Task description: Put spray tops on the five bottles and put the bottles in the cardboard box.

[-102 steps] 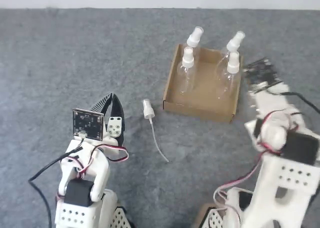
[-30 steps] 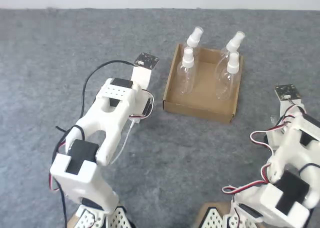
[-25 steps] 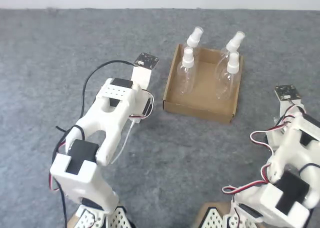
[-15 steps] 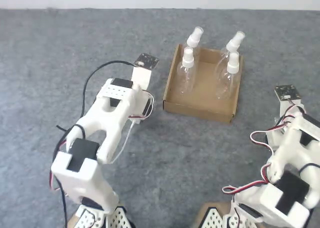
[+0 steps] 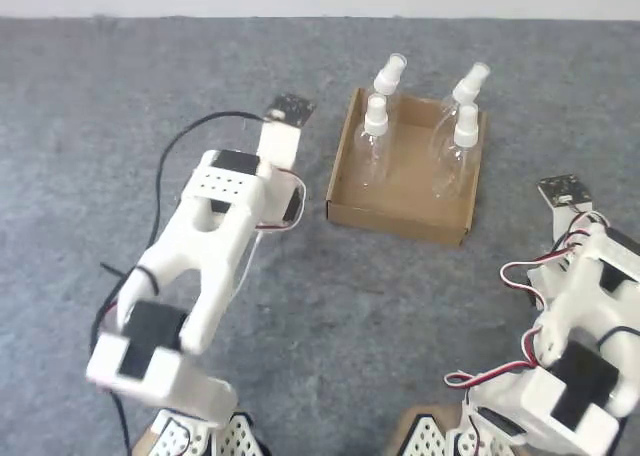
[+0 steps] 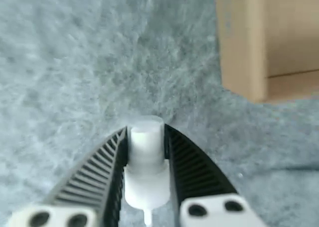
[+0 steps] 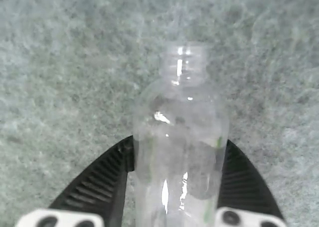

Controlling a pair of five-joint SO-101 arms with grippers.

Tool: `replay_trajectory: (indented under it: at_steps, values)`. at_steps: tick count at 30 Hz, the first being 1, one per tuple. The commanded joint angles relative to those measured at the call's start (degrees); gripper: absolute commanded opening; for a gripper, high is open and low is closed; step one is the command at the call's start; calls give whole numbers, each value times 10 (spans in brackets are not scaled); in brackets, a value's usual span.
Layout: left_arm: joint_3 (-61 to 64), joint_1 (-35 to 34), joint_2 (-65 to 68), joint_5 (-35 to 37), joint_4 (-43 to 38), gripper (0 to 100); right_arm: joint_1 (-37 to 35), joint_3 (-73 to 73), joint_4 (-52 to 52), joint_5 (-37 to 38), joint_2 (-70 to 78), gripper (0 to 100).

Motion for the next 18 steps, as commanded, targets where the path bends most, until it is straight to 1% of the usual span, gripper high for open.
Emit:
replay_trajectory:
  at_steps: [1,3,6,8,13,16,18]
  values:
    - [-5,-3,-105,4,37,12,2,-10,6,7,-15,303]
    - [18,-3,-127,21,30,12,2,-11,6,7,-16,331]
    - [63,2,-157,25,8,12,1,-38,13,2,-16,320]
    - [96,3,-176,25,-18,12,0,-76,45,-11,-16,317]
    - [156,-2,-195,25,-74,13,-51,-172,147,-16,-9,317]
    - [179,-2,-195,24,-92,13,-72,-188,165,-16,-9,302]
    - [189,-3,-196,23,-98,13,-71,-188,151,-16,-8,288]
